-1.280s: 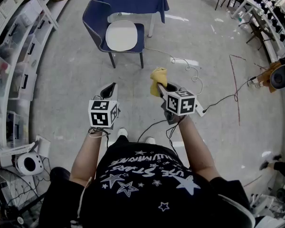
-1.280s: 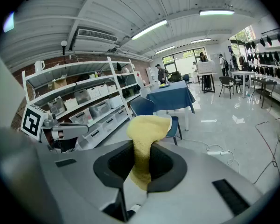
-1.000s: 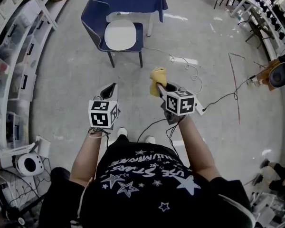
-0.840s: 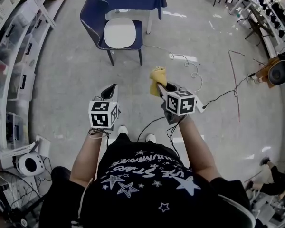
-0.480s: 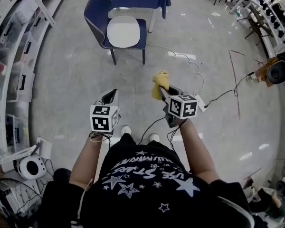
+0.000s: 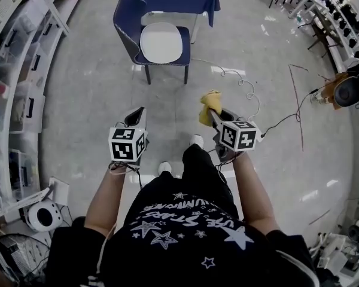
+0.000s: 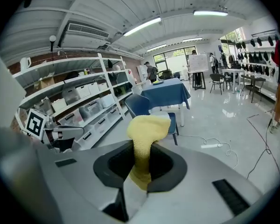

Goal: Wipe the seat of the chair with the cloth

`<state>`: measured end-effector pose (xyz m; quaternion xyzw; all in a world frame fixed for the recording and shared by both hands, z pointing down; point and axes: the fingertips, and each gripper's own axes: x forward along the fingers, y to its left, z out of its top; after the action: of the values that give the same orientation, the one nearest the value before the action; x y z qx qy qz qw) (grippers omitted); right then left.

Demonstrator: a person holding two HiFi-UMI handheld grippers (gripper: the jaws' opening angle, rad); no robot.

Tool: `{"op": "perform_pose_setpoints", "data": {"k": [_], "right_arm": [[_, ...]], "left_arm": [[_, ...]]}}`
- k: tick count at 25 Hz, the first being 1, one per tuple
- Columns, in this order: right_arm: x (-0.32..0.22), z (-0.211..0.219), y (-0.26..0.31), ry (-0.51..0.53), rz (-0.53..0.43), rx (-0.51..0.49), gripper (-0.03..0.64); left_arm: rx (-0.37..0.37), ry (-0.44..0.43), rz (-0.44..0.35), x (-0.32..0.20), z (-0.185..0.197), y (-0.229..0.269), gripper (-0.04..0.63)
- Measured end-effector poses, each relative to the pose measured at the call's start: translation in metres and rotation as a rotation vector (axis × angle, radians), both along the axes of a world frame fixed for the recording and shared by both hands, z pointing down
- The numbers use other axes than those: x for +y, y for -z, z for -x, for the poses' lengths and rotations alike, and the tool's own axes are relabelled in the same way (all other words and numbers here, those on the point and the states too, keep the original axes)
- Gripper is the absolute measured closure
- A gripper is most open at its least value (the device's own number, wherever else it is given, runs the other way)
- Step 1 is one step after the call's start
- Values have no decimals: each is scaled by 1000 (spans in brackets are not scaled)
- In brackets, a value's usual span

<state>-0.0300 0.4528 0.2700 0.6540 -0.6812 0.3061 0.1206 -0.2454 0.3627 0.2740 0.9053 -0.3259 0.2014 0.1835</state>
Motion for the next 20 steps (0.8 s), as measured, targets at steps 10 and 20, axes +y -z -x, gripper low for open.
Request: {"op": "perform_pose_setpoints", "data": {"k": [10, 20], "right_arm": [[-77, -6, -17, 62, 0, -39, 550], [-181, -80, -36, 120, 21, -86, 550]], "left_arm": [[-28, 39, 32, -46, -13, -13, 575], [-77, 85, 67, -130, -87, -25, 575]]}}
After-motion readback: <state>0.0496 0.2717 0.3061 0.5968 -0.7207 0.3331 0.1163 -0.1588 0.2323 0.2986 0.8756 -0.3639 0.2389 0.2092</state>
